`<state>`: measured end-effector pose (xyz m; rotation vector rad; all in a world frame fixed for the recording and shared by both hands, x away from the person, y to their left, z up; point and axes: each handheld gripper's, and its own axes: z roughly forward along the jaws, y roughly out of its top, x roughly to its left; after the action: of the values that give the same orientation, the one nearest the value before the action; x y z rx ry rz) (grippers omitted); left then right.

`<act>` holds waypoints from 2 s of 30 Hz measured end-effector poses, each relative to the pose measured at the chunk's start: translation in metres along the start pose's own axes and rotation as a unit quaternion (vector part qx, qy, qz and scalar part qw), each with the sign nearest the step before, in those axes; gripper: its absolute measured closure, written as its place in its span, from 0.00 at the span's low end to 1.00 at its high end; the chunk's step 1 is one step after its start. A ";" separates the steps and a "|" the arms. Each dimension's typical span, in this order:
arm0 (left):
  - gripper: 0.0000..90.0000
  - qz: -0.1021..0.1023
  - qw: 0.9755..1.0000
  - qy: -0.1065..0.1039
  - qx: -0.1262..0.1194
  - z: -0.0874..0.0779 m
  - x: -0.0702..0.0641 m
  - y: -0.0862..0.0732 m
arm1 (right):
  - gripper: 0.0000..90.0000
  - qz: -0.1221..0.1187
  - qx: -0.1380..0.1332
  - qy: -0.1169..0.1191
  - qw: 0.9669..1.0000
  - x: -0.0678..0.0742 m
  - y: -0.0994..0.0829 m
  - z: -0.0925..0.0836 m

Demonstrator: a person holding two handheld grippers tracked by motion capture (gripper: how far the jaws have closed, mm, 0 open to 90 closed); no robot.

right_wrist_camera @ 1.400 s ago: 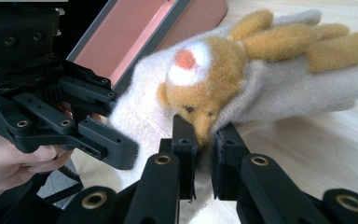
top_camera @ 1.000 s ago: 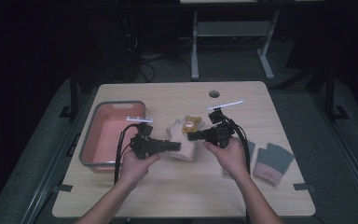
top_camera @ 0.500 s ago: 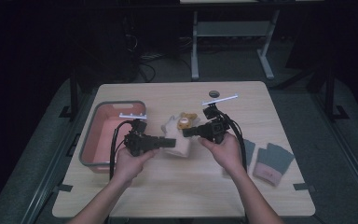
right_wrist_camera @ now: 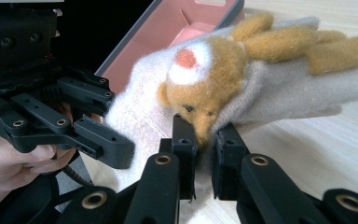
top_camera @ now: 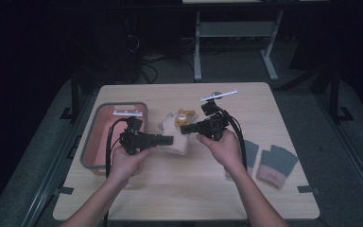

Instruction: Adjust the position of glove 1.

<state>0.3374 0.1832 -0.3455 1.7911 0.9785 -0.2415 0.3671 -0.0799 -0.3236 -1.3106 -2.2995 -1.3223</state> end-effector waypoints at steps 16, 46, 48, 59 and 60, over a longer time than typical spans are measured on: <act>0.76 -0.005 1.000 0.014 -0.020 -0.031 0.008 0.005 | 0.91 -0.016 0.003 0.011 1.000 0.018 0.024 0.019; 0.76 -0.015 0.997 0.036 -0.063 -0.096 0.023 0.012 | 0.91 -0.047 0.013 0.042 0.998 0.058 0.069 0.056; 0.76 -0.016 0.997 0.039 -0.066 -0.099 0.025 0.012 | 0.91 -0.046 0.011 0.046 0.998 0.061 0.073 0.060; 0.77 -0.027 0.996 0.051 -0.075 -0.120 0.038 0.008 | 0.91 -0.050 0.023 0.058 0.997 0.071 0.085 0.082; 0.77 -0.029 0.995 0.053 -0.075 -0.122 0.039 0.007 | 0.91 -0.050 0.024 0.059 0.997 0.072 0.086 0.084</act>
<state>0.3345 0.3057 -0.3088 1.6535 1.0964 -0.1067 0.4111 0.0463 -0.2825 -1.0861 -2.3282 -1.3282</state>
